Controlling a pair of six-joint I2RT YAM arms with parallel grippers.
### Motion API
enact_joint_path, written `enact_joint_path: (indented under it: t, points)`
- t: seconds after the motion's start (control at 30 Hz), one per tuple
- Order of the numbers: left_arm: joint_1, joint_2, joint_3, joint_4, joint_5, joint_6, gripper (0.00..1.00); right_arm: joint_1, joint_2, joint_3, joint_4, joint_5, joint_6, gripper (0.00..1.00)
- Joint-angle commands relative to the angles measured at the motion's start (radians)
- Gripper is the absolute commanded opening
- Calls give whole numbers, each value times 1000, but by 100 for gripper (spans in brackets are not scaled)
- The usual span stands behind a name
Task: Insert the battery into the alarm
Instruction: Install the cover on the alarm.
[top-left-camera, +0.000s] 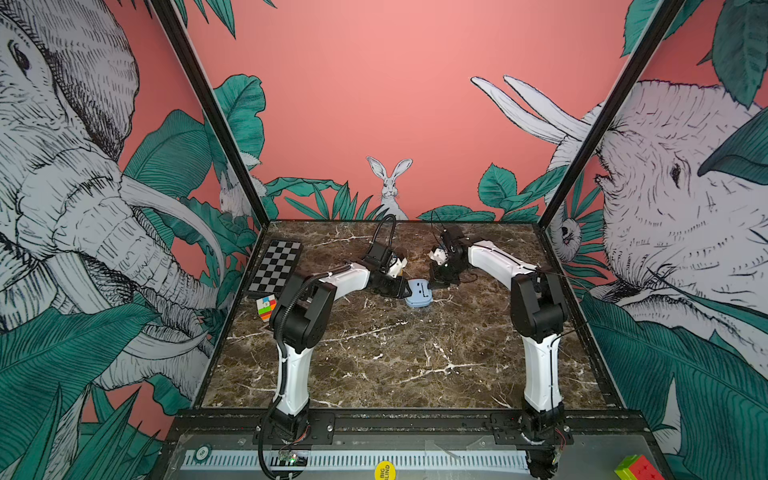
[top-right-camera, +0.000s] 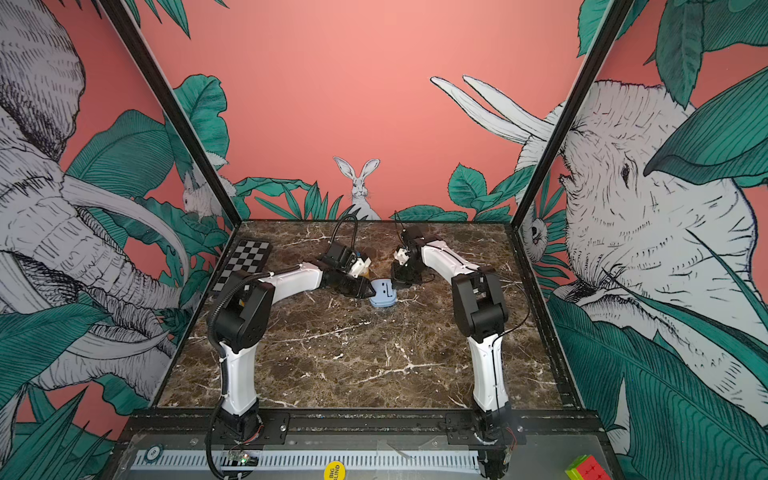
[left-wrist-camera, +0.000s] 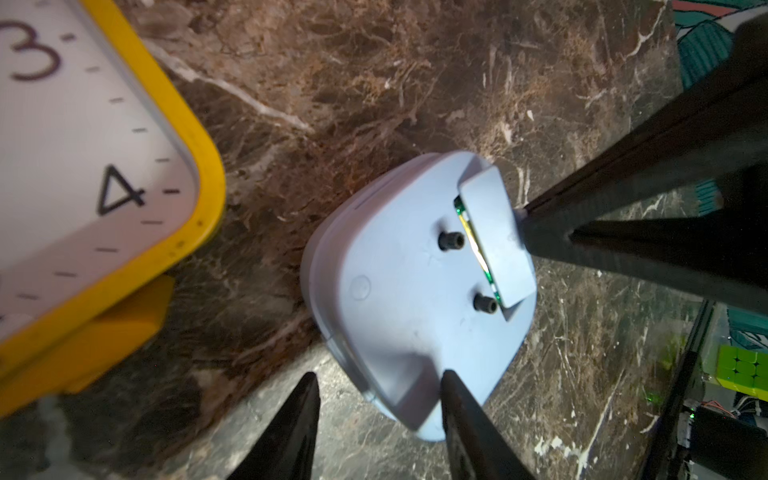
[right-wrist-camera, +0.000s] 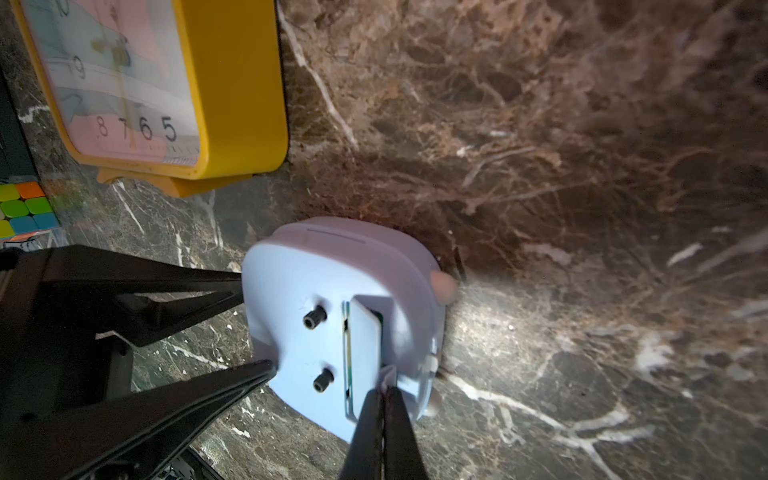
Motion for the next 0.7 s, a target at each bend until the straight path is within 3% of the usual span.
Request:
enact_joint_path:
  t: [0.0, 0.67]
  points:
    - [1, 17, 22, -25, 3, 1, 49, 9, 23, 29, -7, 2, 3, 0]
    - [0, 20, 17, -27, 2, 1, 49, 4, 59, 85, -130, -39, -23, 0]
